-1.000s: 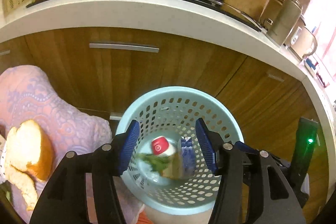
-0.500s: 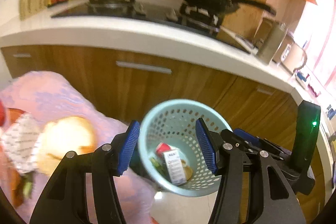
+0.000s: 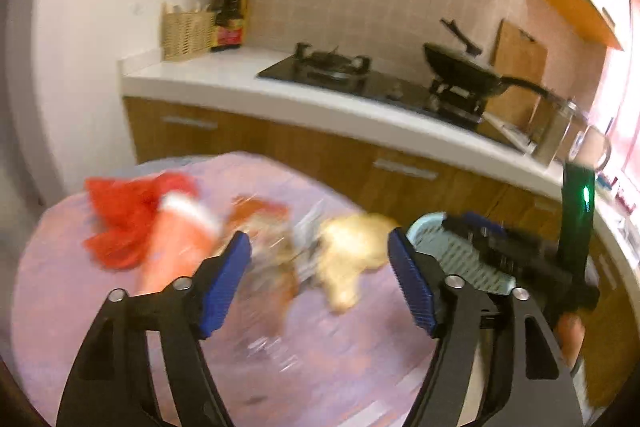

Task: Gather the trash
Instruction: 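Move both open tools back over the table toward the remaining trash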

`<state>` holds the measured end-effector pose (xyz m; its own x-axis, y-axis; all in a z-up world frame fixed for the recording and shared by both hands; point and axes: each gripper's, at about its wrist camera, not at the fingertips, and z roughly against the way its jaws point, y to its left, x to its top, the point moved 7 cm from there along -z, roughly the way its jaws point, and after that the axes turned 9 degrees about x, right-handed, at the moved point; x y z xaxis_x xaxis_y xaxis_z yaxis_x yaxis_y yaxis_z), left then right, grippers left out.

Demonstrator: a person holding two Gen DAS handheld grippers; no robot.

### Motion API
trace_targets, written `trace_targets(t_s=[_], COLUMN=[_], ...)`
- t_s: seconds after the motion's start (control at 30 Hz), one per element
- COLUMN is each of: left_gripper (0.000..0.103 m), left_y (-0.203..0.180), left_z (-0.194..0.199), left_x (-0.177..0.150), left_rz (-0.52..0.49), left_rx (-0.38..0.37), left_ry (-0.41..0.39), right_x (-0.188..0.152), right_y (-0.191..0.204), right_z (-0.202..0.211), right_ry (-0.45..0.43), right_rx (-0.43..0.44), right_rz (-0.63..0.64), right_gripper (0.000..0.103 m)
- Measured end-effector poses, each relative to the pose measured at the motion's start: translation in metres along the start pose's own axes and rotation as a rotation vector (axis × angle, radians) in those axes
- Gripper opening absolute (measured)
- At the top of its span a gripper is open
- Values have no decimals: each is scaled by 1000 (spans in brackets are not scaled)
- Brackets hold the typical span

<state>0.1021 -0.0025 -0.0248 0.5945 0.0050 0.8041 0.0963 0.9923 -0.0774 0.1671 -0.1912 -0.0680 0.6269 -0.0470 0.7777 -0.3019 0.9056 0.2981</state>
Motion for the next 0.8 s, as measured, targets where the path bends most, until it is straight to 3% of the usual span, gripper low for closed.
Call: trace_targets(t_s=[0.13, 0.2, 0.33, 0.63, 0.8], left_gripper=[86, 86, 86, 86, 86], left_y=[25, 30, 27, 9, 3], left_z=[2, -4, -24, -53, -39], left_x=[-35, -55, -83, -101, -95], left_rz=[-44, -61, -137, -321, -296], left_rx=[3, -5, 86, 219, 174], left_ry=[44, 90, 142, 167, 142], right_x=[-7, -10, -15, -15, -13], right_y=[20, 27, 42, 59, 61], right_z=[-31, -45, -61, -76, -76], right_ry=[40, 51, 65, 84, 76], right_rx=[23, 39, 58, 73, 80], right_rz=[13, 12, 23, 48, 39], right_gripper=[44, 44, 44, 44, 44])
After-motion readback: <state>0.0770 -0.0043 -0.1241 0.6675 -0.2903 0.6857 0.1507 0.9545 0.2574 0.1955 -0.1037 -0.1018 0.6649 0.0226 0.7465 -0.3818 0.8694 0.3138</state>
